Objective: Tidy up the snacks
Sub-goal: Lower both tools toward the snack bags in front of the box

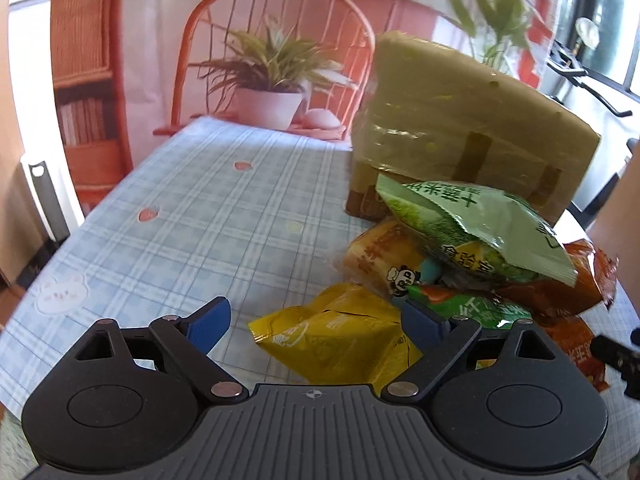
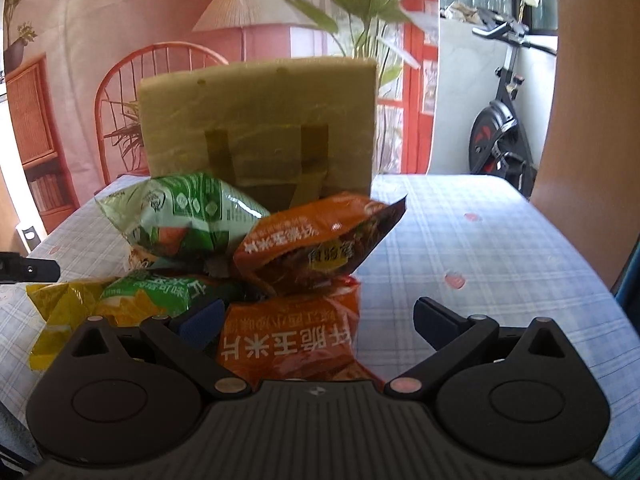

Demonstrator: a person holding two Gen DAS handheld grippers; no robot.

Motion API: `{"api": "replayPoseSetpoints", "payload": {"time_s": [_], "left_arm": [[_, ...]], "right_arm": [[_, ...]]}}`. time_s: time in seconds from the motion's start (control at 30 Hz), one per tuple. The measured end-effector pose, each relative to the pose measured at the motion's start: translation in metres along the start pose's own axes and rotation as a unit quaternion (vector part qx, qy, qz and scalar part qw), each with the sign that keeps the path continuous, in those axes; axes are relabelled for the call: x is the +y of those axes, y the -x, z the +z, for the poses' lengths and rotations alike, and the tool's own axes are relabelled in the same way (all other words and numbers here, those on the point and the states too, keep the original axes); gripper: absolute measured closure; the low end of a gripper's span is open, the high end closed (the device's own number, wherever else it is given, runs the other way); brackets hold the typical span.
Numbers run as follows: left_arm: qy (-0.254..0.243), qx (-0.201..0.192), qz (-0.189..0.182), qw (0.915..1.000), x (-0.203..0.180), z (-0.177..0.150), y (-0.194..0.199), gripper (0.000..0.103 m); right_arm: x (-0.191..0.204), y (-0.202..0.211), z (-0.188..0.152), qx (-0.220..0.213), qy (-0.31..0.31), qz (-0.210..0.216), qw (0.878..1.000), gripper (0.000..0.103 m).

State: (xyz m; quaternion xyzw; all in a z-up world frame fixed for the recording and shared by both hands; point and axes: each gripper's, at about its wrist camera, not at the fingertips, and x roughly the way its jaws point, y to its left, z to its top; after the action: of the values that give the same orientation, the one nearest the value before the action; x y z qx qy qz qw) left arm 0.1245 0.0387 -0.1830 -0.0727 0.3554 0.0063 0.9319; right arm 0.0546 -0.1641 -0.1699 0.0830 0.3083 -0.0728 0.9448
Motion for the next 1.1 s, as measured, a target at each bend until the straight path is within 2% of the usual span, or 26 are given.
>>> {"api": "replayPoseSetpoints", "payload": {"time_s": [0.17,0.3,0.4,0.53,0.83,0.9,0.93,1.1], "left_arm": [[0.02,0.019,-0.02,0.9994,-0.002,0.002,-0.014,0.009],[0.024,0.026,-0.011,0.9993,-0.003,-0.003,-0.019,0.007],[0.043,0.042,-0.032,0.9977,0.004,-0.004,-0.022,0.008],[0.053,0.045,-0.035,0.997,0.01,-0.004,-0.021,0.007],[0.079,0.069,-0.071,0.992,0.013,-0.01,-0.036,0.006],[0.086,0.068,-0.082,0.9906,0.016,-0.011,-0.038,0.012],[0.085,0.065,-0.091,0.9901,0.016,-0.011,-0.037,0.021],[0.064,0.053,-0.08,0.9933,0.013,-0.008,-0.028,0.027]], "right_arm": [[-0.002,-0.009,-0.003,0.01,-0.004,0.01,1.0,0.0],[-0.003,-0.014,-0.003,0.014,-0.007,0.014,1.0,0.0],[-0.004,-0.019,-0.005,0.019,-0.01,0.019,1.0,0.002],[-0.004,-0.024,-0.005,0.023,-0.011,0.025,0.999,0.002],[-0.002,-0.031,-0.006,0.029,-0.01,0.033,0.999,0.003],[-0.003,-0.032,-0.007,0.03,-0.011,0.032,0.999,0.004],[-0.004,-0.033,-0.007,0.031,-0.012,0.032,0.999,0.004],[-0.004,-0.039,-0.006,0.034,-0.01,0.036,0.999,0.007]]}}
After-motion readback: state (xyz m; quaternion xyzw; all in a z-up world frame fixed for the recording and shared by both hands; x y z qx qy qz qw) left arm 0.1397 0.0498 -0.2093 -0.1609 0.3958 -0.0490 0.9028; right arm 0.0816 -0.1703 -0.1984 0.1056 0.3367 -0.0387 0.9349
